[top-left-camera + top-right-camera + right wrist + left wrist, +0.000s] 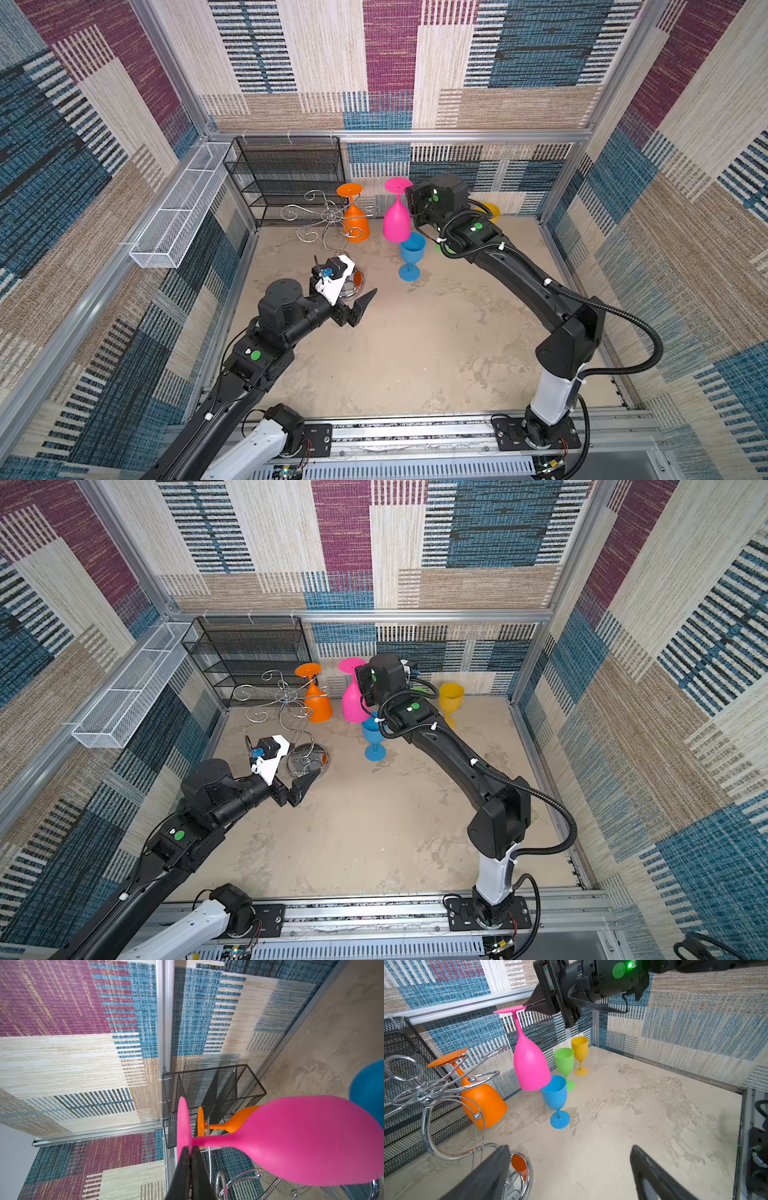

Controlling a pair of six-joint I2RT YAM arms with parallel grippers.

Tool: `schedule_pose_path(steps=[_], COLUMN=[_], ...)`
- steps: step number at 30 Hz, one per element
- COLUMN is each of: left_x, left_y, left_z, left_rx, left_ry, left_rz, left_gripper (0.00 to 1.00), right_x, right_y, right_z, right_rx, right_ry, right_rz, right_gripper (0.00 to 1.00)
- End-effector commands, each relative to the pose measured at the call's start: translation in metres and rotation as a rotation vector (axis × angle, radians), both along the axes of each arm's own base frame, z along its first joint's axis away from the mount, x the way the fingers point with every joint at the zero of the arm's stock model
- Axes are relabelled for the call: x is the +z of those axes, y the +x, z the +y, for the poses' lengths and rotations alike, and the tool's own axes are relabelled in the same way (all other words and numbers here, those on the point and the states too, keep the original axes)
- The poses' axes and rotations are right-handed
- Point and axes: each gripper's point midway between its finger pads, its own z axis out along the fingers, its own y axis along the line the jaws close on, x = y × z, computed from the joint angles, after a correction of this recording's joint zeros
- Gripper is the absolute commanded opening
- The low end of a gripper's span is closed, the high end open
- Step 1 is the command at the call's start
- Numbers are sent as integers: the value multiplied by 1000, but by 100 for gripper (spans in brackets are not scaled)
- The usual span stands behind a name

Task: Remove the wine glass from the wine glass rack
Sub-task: 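Carry the pink glass toward the robot and the left gripper with the right gripper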

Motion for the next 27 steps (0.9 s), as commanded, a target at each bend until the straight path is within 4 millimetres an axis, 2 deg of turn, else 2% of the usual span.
schedule_pose_path(steps=[1,12,14,19,27], left_x=[7,5,5,3,0], left_y=[1,1,2,2,4], left_z=[-1,-3,-3,-4,-8], left_rx=[-9,-13,-12,-15,-24], left_ry=[3,2,3,4,5], left_rz=[-35,-26,-25,-20,0], left_gripper=[93,93,93,93,93], right_x=[26,52,61,58,72], right_y=[-2,-25,-34,-57,-105], right_z=[-12,-45,-50,-67,-90], right_rx=[-47,-115,-113,-120,-95], right_ry=[-17,-116,-150,-259,-498], right_rz=[-99,-260,-317,-396,-606], right_gripper=[0,0,0,0,0])
